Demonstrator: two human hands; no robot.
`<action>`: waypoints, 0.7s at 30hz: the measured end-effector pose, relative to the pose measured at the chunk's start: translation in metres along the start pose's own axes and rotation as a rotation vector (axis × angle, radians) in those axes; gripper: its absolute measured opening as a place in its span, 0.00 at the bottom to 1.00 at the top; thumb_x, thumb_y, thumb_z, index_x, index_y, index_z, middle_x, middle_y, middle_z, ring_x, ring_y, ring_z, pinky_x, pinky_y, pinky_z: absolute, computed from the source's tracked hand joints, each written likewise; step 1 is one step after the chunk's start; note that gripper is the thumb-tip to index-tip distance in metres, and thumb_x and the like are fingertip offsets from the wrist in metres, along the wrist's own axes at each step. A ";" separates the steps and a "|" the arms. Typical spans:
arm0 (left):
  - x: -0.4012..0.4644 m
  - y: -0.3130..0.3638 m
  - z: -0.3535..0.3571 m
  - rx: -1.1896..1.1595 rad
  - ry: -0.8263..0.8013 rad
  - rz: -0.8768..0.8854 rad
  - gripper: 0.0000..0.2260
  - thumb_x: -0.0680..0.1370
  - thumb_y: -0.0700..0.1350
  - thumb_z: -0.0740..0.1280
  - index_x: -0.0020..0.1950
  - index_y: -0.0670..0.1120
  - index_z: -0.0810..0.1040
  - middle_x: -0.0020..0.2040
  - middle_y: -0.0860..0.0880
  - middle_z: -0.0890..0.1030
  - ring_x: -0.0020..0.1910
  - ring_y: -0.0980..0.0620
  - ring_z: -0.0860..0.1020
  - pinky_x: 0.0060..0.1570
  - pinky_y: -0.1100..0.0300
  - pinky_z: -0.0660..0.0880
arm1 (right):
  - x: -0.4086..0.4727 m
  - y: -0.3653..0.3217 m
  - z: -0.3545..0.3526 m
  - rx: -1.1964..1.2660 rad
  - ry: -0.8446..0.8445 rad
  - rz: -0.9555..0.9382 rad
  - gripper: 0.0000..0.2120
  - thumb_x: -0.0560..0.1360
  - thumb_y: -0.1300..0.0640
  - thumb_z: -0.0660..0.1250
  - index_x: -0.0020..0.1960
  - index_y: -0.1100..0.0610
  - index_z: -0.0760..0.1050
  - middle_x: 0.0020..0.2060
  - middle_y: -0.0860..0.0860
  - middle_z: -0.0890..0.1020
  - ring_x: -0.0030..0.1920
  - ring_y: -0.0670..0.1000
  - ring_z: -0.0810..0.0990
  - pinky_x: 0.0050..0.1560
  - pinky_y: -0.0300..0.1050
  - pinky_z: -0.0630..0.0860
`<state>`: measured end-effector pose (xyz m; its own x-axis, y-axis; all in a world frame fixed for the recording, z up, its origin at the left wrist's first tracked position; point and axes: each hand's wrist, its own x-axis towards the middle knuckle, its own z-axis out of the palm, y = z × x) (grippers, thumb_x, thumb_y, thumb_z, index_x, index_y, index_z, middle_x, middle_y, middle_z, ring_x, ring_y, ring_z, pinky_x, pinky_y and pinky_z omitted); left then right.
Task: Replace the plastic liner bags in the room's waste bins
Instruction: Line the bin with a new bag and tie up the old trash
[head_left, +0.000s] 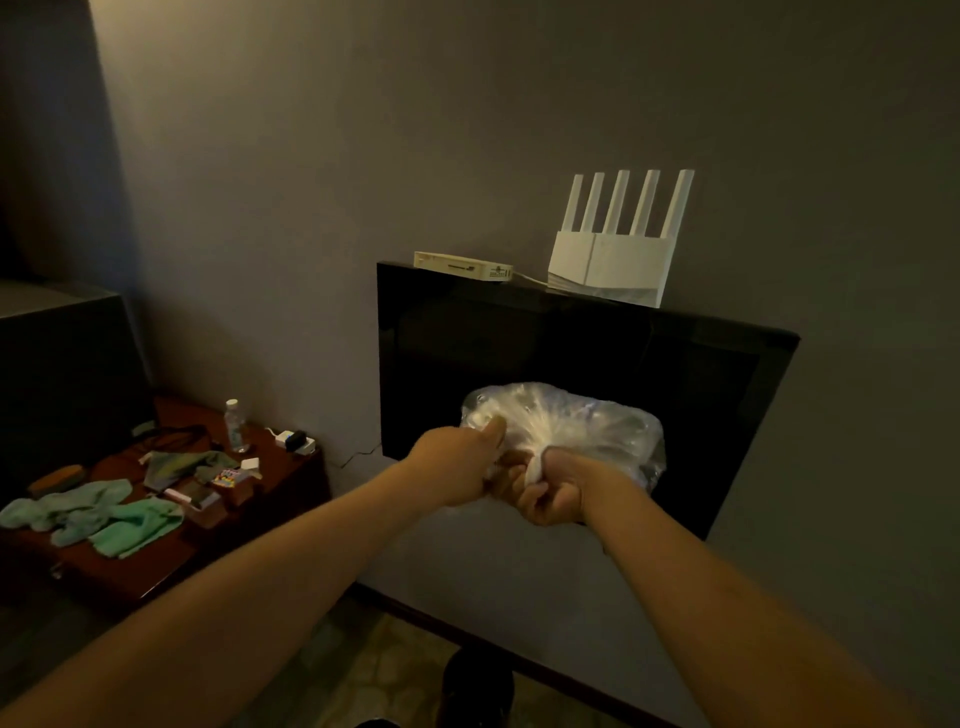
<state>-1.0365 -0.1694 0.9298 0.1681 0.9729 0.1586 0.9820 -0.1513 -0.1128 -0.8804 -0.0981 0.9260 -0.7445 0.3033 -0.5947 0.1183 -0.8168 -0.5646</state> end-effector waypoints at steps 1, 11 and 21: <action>0.000 0.005 0.006 -0.051 -0.018 -0.068 0.26 0.79 0.50 0.64 0.73 0.46 0.58 0.51 0.46 0.81 0.44 0.44 0.81 0.43 0.49 0.79 | 0.001 -0.003 -0.006 -0.031 -0.018 0.056 0.15 0.79 0.60 0.59 0.39 0.66 0.77 0.24 0.50 0.68 0.19 0.44 0.66 0.18 0.30 0.57; 0.024 0.048 0.022 -0.063 -0.234 -0.069 0.11 0.82 0.46 0.62 0.62 0.48 0.79 0.56 0.45 0.81 0.53 0.41 0.81 0.50 0.48 0.78 | 0.009 -0.017 -0.038 -0.530 0.571 0.189 0.22 0.82 0.57 0.52 0.34 0.58 0.74 0.28 0.50 0.71 0.23 0.42 0.63 0.19 0.31 0.56; 0.022 0.028 -0.003 -0.871 -0.258 -0.283 0.09 0.80 0.47 0.65 0.53 0.44 0.81 0.51 0.42 0.83 0.43 0.52 0.80 0.47 0.53 0.80 | -0.021 -0.016 -0.027 -0.044 0.454 -0.387 0.04 0.77 0.64 0.66 0.49 0.65 0.75 0.35 0.56 0.78 0.24 0.43 0.71 0.20 0.32 0.70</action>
<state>-1.0048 -0.1524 0.9332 -0.0073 0.9862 -0.1655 0.7197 0.1201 0.6838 -0.8493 -0.0781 0.9321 -0.3849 0.7621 -0.5207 -0.0710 -0.5869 -0.8065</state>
